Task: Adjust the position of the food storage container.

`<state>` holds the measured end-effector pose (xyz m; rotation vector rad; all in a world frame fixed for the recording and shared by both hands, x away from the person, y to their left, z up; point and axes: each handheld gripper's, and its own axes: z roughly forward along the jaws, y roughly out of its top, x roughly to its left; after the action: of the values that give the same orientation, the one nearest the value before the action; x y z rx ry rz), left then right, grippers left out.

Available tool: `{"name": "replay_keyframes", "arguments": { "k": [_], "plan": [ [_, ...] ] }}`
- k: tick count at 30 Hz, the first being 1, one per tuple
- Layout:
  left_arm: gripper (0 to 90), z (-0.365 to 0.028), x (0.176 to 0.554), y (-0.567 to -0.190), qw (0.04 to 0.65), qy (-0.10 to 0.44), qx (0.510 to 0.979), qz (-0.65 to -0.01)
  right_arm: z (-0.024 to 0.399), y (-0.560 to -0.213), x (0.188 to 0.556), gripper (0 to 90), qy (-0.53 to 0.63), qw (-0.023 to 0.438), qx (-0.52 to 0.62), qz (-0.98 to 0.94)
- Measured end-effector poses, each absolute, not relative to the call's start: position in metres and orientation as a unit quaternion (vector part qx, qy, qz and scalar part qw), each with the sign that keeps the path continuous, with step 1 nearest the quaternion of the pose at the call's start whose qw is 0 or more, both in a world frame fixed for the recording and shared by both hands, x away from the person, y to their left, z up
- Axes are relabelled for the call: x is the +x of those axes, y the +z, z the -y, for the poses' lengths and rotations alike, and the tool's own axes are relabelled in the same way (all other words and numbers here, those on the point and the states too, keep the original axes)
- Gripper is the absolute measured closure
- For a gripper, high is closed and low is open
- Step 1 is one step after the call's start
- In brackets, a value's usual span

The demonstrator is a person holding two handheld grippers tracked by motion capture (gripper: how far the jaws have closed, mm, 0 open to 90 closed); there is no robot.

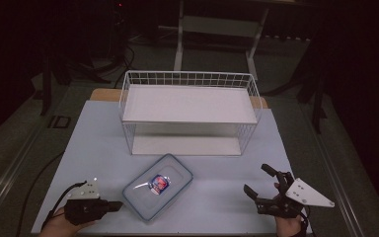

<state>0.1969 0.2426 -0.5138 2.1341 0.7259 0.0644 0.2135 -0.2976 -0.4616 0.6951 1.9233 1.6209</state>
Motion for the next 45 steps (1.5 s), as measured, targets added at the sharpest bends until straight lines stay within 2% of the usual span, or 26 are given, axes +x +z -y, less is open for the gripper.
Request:
{"name": "replay_keyframes", "arguments": {
  "k": [17, 27, 34, 45],
  "plan": [
    [89.1, -0.236, 0.226, -0.521, 0.421, 0.035, 0.848, -0.322, 0.298, -0.462, 0.214, 12.8, 0.599, 0.264, 0.258, -0.711],
    [89.0, -0.212, 0.196, -0.513, 0.422, -0.001, 0.861, -0.286, 0.298, -0.462, 0.215, 12.9, 0.598, 0.262, 0.259, -0.712],
    [89.0, -0.191, 0.191, -0.517, 0.404, -0.015, 0.874, -0.27, 0.298, -0.462, 0.215, 12.9, 0.598, 0.262, 0.259, -0.711],
    [89.0, -0.204, 0.208, -0.519, 0.412, 0.007, 0.853, -0.321, 0.298, -0.463, 0.215, 13.0, 0.598, 0.261, 0.258, -0.712]
  ]
}}
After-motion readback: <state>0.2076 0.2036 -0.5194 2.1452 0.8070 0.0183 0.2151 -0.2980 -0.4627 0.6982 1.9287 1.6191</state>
